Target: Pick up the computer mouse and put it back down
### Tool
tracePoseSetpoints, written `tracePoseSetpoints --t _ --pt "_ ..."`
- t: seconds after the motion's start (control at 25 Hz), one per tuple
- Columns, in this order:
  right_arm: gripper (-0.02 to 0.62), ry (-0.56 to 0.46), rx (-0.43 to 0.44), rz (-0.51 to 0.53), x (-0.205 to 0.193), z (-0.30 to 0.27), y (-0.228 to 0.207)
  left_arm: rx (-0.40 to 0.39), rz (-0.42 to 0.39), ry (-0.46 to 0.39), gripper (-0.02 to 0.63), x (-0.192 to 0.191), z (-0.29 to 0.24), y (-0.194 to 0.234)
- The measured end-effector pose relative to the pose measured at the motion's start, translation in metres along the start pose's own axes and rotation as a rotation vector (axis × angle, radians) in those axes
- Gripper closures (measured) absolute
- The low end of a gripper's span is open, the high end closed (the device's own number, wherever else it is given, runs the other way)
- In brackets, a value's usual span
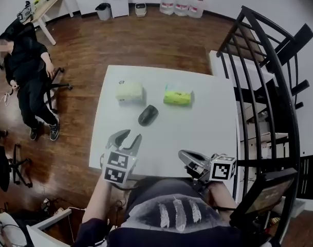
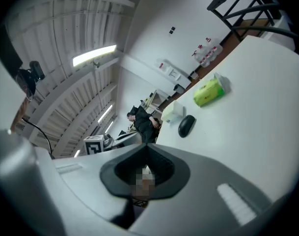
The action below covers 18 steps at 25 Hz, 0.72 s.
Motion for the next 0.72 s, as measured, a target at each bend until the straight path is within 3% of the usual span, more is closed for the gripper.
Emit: tracePoseSetpoints --t 0.16,0.4,0.72 --pt "0.592 0.012 0.004 -0.005 0.019 -0.001 -0.011 -0.004 -0.020 0.067 0.313 0.005 -0.029 0.009" --pt "0.592 0.049 0.015 0.007 0.047 -0.005 -0.035 0.000 0.013 0.111 0.262 0.011 -0.068 0.016" --pt "0.592 0.084 0.018 -0.021 0.066 -0.014 -0.052 0.012 0.015 0.157 0.139 0.024 -0.115 0.038"
Point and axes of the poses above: the fingertips, and each gripper's own axes: z backward along the fingers, y to its left, x out of its top, the point moved 8 cm from there along z, backward along the fingers, and after that the axes turned 4 degrees about -x, right-handed, at the moved point
